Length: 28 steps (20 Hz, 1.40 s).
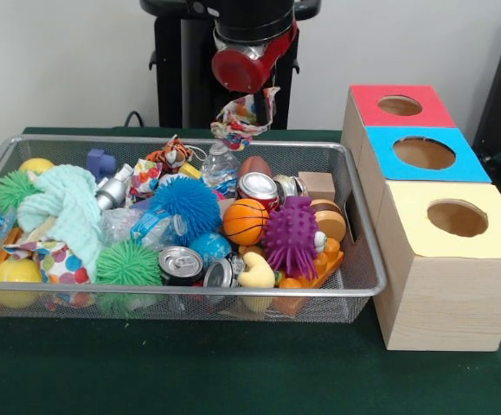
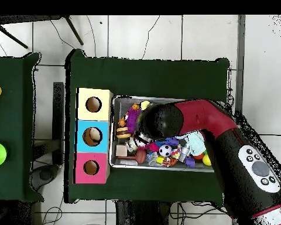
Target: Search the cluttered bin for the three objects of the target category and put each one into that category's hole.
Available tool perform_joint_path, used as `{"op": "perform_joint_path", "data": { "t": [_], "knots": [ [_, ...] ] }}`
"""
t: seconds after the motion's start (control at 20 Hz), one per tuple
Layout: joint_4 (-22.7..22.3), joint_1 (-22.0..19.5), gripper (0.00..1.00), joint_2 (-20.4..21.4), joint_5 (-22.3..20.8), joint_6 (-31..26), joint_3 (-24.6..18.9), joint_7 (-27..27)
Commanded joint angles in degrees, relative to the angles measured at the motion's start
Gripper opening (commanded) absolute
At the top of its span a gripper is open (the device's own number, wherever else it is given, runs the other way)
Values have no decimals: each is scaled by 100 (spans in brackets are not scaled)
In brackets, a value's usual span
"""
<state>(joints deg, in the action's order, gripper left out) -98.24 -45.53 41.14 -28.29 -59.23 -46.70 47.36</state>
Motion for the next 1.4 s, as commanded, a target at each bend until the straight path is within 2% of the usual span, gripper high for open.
{"op": "perform_joint_path", "data": {
  "t": [0.05, 0.3, 0.75, 1.1, 1.4],
  "knots": [
    [-689, -1005, 0, -445, 267, 1482, -1053, -858],
    [-764, -1181, 0, -582, 97, 1438, -1310, -900],
    [-757, -1006, 0, -634, 140, 1535, -1539, -447],
    [-792, -609, 0, -387, 448, 1789, -1654, 482],
    [-658, -371, 0, -290, 761, 1997, -1840, 635]
  ]
}}
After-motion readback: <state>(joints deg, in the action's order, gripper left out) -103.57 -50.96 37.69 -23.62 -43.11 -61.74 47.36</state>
